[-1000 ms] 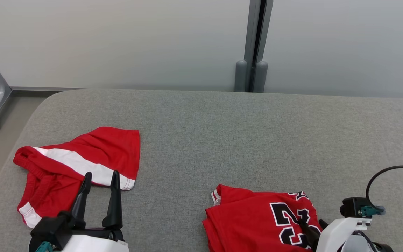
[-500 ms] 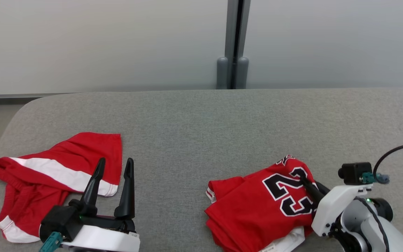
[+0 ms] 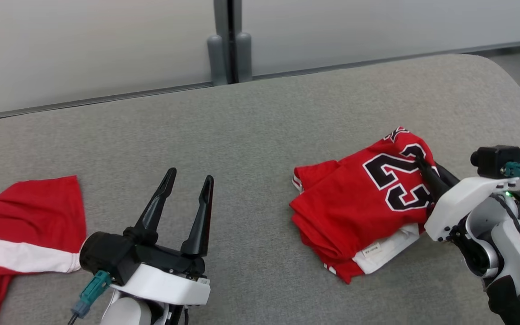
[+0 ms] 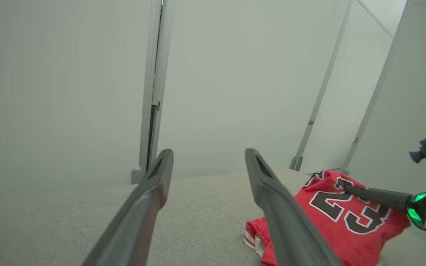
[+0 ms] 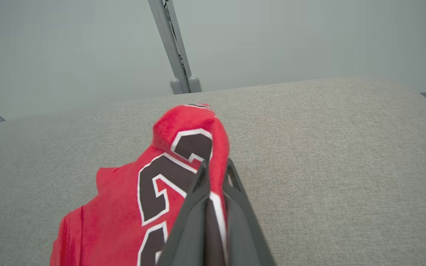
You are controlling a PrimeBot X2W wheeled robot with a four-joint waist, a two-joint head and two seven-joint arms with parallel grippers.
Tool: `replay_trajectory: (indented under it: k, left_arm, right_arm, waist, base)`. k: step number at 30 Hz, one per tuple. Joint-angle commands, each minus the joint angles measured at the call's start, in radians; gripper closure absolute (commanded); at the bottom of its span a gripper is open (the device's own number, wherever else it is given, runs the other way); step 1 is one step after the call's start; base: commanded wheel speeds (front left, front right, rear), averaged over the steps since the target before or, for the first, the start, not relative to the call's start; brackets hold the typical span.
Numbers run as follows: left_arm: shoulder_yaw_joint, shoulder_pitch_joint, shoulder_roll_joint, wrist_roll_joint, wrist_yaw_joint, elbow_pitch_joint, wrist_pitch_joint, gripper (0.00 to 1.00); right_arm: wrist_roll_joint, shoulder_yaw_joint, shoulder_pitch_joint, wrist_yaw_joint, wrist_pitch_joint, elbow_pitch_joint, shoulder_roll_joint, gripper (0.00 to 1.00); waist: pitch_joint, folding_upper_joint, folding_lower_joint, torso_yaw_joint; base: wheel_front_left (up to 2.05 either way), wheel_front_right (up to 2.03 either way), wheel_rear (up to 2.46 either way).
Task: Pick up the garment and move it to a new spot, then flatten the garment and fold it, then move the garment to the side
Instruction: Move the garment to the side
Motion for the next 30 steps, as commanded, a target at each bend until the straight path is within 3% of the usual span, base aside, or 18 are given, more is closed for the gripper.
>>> replay_trajectory:
  k: [1,12,20,30]
  left_arm:
    - [-0.004,-0.025,0.004,0.013,-0.005,-0.002,0.000,0.00]
    - [-0.044,-0.061,0.055,0.046,-0.017,0.009,0.000,0.00]
    - [-0.058,-0.100,0.100,0.052,-0.020,-0.019,0.025,0.00]
    - [-0.053,-0.144,0.152,0.057,-0.020,-0.084,0.076,0.00]
  right_arm:
    - [0.007,-0.004,-0.021,0.000,-0.015,0.005,-0.006,1.00]
    - [0.054,0.041,-0.162,0.000,-0.095,0.081,0.000,1.00]
    - [0.089,0.028,-0.308,0.000,-0.165,0.211,-0.022,1.00]
    - [-0.018,-0.049,-0.526,0.000,-0.267,0.542,-0.055,1.00]
  waist:
    - [0.051,0.0000,0.0000,-0.059]
    - [0.108,0.0000,0.0000,-0.197]
    - [0.193,0.0000,0.0000,-0.202]
    - [0.317,0.0000,0.0000,-0.172]
  base:
    - [0.00,0.00,0.00]
    - [0.00,0.00,0.00]
    - [0.00,0.00,0.00]
    - [0.00,0.00,0.00]
